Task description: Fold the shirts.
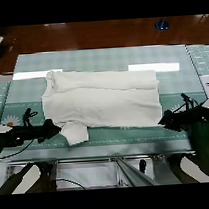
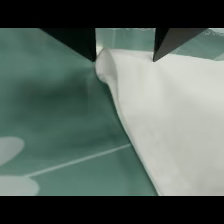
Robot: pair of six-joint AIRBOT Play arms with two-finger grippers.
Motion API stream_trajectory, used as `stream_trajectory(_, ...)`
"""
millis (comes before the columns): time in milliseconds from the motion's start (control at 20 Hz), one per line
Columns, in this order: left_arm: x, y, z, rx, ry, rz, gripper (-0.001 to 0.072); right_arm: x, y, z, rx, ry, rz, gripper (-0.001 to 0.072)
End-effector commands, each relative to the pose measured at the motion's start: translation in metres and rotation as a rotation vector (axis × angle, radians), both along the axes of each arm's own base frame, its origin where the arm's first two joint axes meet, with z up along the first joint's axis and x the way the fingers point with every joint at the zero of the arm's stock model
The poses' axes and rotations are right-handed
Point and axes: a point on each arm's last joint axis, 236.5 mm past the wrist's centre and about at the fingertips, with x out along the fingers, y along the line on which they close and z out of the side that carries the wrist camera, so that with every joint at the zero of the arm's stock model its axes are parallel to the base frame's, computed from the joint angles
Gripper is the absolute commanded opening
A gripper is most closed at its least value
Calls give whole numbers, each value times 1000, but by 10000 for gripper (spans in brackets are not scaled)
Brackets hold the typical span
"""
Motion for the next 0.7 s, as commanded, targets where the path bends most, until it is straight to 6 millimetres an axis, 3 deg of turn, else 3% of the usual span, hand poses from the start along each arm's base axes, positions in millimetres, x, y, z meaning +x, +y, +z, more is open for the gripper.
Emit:
stream_trajectory(0,0,-2,2,-9,0,-2,16,18,1,-9,16,-35,-58,413)
stream_trajectory(150,0,-2,2,-9,-1,-3,16,38,8,-8,37,-96,-110,408)
stream_trajectory(300,1,-3,7,-15,-26,-44,16,34,26,-6,46,-111,8,369)
stream_trajectory(400,15,2,17,-3,-63,-52,16,39,26,-3,26,-132,54,26)
stream_trajectory(650,49,11,54,9,-160,-89,16,73,23,28,26,-240,99,23)
